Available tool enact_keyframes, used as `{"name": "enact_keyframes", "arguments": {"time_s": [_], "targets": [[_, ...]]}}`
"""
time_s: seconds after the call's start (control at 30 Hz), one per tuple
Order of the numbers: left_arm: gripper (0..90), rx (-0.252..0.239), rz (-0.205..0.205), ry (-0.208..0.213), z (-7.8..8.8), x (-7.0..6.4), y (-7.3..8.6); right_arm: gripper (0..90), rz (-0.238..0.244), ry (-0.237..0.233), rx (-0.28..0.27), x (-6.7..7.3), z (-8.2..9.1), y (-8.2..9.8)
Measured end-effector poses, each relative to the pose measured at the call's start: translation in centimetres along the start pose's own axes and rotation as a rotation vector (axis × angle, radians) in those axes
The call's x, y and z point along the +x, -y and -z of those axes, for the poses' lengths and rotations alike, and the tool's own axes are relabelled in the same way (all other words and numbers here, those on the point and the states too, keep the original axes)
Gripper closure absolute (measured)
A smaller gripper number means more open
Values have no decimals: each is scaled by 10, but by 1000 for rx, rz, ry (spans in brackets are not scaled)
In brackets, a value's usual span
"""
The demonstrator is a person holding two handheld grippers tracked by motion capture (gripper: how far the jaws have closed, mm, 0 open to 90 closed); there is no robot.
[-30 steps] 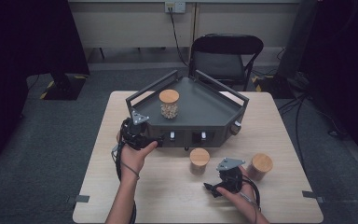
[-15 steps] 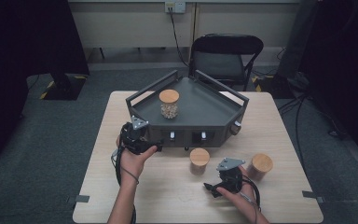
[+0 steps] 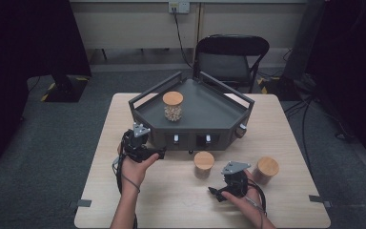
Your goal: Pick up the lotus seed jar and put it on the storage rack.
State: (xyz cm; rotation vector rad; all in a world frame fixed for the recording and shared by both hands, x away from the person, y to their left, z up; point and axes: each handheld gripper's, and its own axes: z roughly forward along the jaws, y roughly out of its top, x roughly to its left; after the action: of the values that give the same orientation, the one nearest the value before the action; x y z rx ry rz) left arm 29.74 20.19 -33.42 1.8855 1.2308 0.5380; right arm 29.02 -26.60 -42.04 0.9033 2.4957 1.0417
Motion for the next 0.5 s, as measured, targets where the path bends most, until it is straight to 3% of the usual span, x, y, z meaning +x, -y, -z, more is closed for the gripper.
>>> {"name": "enact_keyframes", "arguments": {"time_s": [0.5], "targets": [[48, 9, 11, -5, 1, 2, 12, 0, 1, 0, 0, 0, 0, 0]]}}
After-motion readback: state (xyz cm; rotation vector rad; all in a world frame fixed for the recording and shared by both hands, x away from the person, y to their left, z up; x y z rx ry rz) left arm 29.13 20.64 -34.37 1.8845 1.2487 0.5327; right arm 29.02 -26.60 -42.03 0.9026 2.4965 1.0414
